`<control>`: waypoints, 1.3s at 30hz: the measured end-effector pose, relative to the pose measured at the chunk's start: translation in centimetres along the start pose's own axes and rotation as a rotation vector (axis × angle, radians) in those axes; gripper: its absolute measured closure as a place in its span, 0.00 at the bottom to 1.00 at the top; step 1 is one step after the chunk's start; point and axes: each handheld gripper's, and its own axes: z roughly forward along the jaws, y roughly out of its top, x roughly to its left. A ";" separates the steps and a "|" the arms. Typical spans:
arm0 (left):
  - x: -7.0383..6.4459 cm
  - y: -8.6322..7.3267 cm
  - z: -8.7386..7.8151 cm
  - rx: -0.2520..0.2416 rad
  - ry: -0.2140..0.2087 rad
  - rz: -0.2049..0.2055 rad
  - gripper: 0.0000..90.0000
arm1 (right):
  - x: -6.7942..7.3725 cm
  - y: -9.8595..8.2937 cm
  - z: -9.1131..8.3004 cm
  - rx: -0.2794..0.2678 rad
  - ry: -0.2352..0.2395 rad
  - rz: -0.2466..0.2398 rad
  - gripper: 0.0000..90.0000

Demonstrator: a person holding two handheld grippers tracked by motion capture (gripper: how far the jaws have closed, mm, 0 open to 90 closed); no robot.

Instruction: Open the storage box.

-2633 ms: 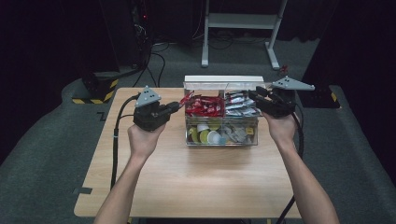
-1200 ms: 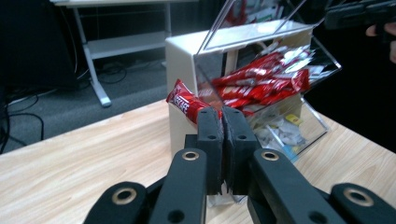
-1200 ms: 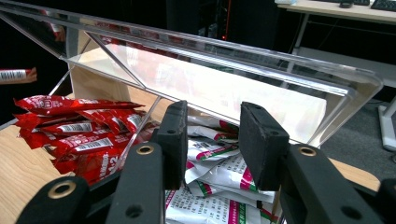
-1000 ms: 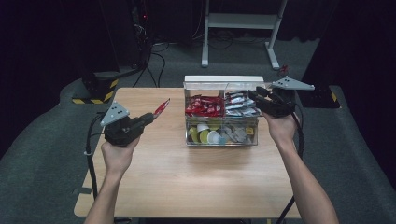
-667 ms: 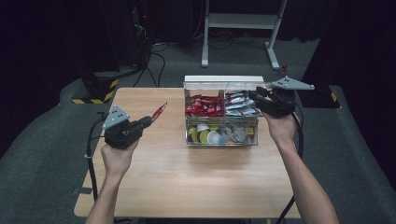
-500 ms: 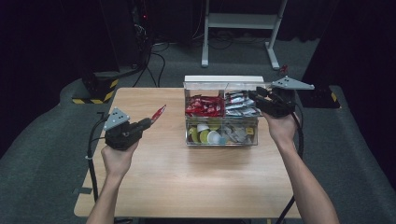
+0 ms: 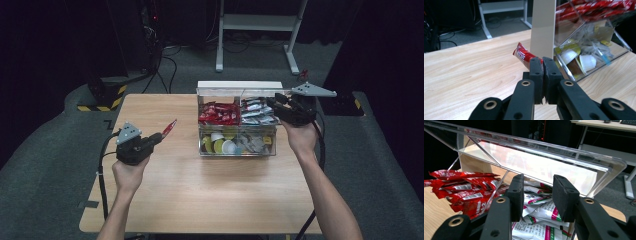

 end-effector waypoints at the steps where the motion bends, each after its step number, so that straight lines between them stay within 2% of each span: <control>1: 0.1 -0.2 0.1 0.004 0.001 -0.002 0.96 | 0.0 0.0 0.0 -0.001 0.000 0.000 0.68; 10: 0.5 -1.6 1.3 0.025 -0.001 -0.021 0.96 | 0.0 0.0 0.0 -0.003 0.003 0.002 0.68; 26: 0.7 -3.6 3.1 0.035 0.009 -0.029 0.96 | -0.1 -0.1 0.0 -0.003 0.004 0.006 0.68; 35: 0.4 -5.2 5.2 0.076 0.005 -0.039 0.96 | -0.3 -0.3 -0.1 -0.001 0.000 0.011 0.68; 39: 0.2 -5.5 5.9 0.090 0.017 -0.026 0.96 | -0.4 -0.4 -0.1 -0.003 -0.003 0.017 0.67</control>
